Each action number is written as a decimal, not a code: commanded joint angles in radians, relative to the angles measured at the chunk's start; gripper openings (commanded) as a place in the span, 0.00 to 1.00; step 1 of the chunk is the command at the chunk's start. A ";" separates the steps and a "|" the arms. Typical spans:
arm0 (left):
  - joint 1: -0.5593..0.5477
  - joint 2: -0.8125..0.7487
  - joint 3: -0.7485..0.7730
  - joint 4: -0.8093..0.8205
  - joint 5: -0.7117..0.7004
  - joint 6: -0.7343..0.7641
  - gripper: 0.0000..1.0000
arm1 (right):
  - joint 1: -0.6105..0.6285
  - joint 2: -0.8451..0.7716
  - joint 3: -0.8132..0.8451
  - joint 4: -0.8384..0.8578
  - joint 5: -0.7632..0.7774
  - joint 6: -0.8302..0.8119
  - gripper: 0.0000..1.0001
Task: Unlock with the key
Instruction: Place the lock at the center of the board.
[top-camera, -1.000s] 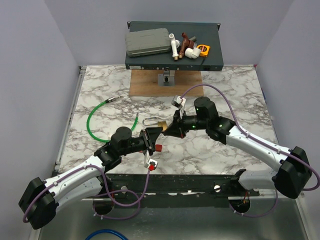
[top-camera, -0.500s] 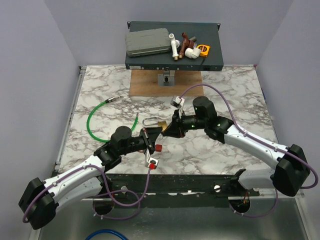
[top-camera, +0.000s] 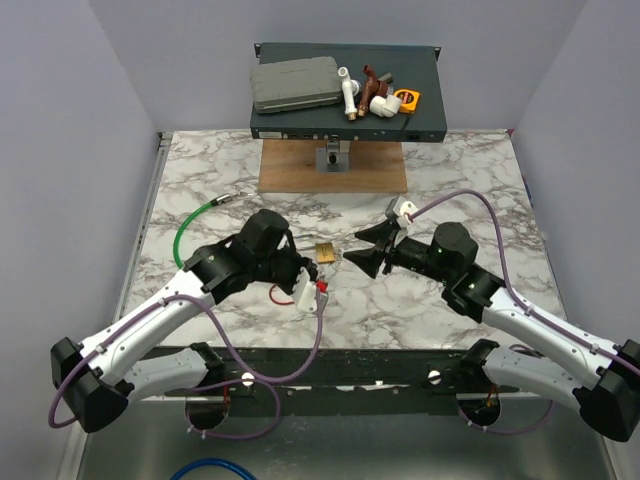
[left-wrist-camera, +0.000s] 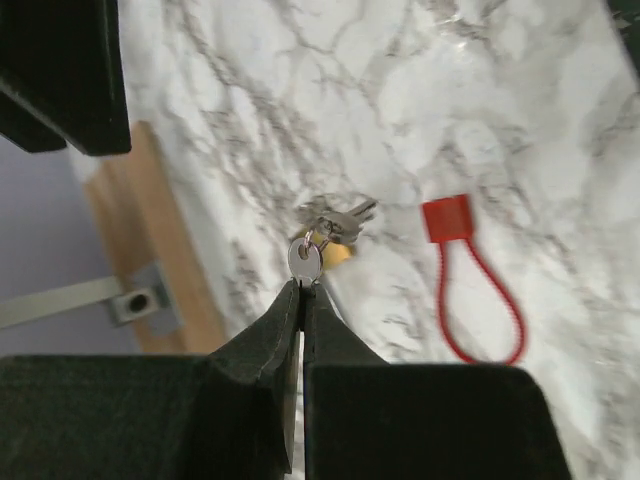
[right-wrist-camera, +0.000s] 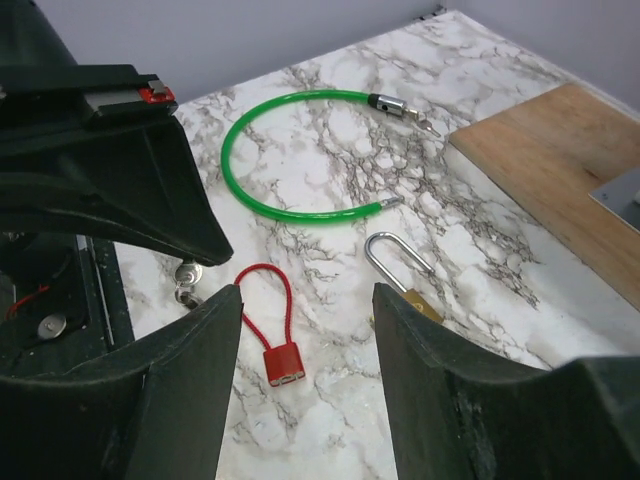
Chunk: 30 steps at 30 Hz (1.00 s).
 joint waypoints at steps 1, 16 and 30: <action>0.007 0.088 0.166 -0.365 0.071 -0.249 0.00 | 0.000 -0.034 -0.075 0.195 -0.014 -0.042 0.58; 0.001 0.043 0.125 -0.104 -0.109 -0.234 0.00 | 0.000 -0.032 -0.095 0.203 -0.153 -0.039 0.60; -0.015 -0.318 -0.358 0.479 -0.072 0.608 0.00 | -0.090 0.199 0.145 0.120 -0.329 0.324 0.61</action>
